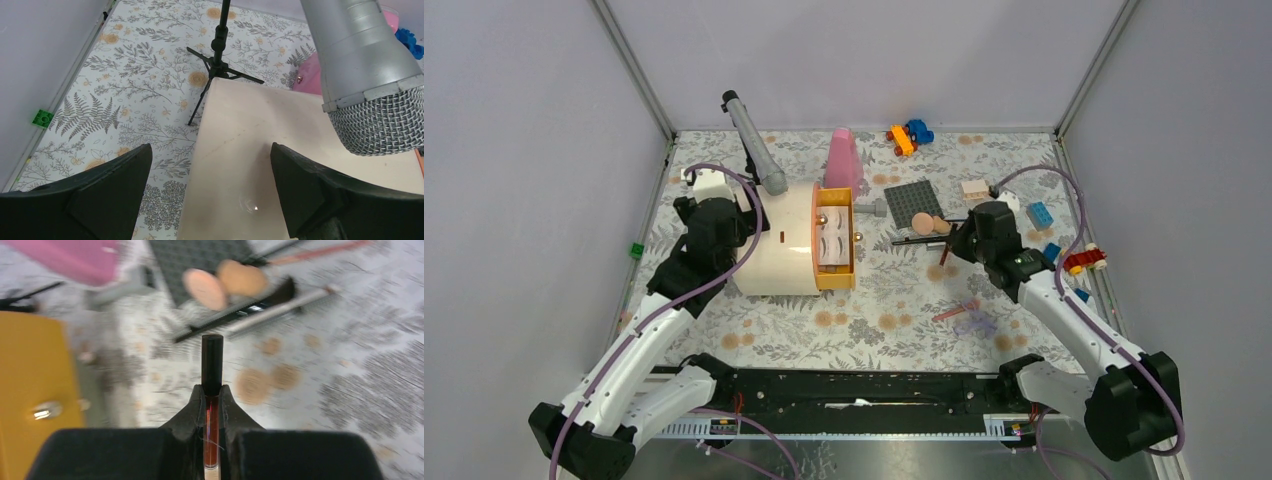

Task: Organize the makeup
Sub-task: Pick up the makeup from the center of the board, then place the makeup in the drawer.

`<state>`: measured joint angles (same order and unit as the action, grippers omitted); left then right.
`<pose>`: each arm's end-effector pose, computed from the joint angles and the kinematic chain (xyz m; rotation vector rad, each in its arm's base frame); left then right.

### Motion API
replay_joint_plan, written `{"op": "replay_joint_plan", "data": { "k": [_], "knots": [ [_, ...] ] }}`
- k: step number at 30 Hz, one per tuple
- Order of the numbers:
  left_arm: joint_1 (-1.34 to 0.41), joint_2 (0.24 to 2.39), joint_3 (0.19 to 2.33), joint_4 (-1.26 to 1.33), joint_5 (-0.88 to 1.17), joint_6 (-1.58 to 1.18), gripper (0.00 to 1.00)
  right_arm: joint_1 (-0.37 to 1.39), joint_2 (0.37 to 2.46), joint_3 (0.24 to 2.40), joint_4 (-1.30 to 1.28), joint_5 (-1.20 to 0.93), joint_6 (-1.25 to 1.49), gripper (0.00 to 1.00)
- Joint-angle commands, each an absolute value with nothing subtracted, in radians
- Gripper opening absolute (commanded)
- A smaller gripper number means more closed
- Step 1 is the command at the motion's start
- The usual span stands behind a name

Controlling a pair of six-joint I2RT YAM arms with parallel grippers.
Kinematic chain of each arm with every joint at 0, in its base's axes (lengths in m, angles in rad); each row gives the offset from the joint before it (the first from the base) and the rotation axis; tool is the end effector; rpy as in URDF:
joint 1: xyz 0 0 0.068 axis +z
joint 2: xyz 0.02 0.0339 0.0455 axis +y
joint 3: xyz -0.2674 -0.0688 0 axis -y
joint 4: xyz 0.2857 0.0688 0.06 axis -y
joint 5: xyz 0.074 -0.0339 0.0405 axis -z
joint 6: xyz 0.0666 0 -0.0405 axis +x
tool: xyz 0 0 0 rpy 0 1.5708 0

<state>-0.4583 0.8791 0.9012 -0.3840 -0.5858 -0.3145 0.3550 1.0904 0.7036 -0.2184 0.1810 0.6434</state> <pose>0.2448 -0.0797 0.3399 -0.2489 1.8538 0.0349 0.2839 0.0925 0.2191 0.4172 2.1490 0.3745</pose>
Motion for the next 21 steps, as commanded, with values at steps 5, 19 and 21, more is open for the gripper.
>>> {"op": "replay_joint_plan", "data": {
  "k": [5,19,21],
  "knots": [
    [-0.451,0.861,0.931,-0.399,-0.568,-0.31,0.99,0.544,1.167,0.951,0.023,-0.102,0.66,0.0],
    [-0.449,0.856,0.93,-0.4,-0.571,-0.31,0.99,0.745,1.486,1.202,0.079,-0.068,0.686,0.0],
    [-0.449,0.854,0.928,-0.4,-0.572,-0.31,0.99,0.752,1.51,1.203,0.089,-0.067,0.696,0.0]
  ]
}}
